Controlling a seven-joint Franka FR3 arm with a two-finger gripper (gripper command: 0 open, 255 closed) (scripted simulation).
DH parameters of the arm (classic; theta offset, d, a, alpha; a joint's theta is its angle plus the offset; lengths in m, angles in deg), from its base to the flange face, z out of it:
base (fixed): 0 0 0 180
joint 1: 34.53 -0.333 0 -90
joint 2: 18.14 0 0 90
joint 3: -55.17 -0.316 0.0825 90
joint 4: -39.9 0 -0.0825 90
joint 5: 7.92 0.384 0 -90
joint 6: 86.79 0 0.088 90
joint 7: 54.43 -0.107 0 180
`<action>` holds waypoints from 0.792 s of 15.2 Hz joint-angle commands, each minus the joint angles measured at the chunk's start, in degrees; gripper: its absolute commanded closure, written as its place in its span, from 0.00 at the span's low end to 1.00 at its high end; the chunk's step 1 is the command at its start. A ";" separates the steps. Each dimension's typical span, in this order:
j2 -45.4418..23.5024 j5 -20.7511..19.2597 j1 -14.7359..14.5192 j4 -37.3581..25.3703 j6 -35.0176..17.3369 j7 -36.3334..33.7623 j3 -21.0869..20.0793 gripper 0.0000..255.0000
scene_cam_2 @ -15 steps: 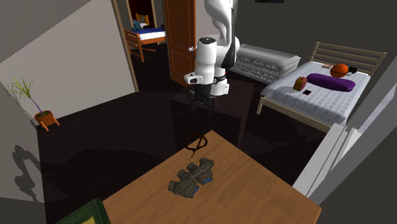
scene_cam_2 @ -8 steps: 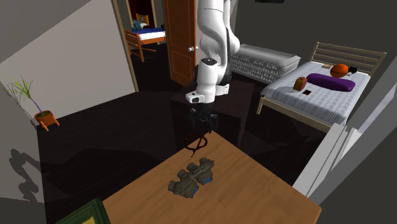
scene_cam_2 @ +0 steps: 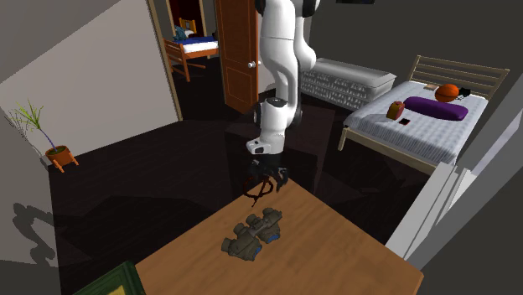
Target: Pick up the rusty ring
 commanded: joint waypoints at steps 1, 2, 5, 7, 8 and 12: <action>-1.90 -0.07 -1.17 -0.55 -1.48 -0.42 1.18 0.00; -2.46 -0.04 -1.46 -0.76 -1.86 -0.49 1.45 0.00; -2.49 -0.02 -1.47 -0.79 -1.86 -0.49 1.45 1.00; -2.51 -0.01 -1.47 -0.82 -1.84 -0.49 1.43 1.00; -2.51 -0.01 -1.46 -0.82 -1.84 -0.49 1.42 1.00; -2.50 -0.01 -1.46 -0.82 -1.84 -0.49 1.43 1.00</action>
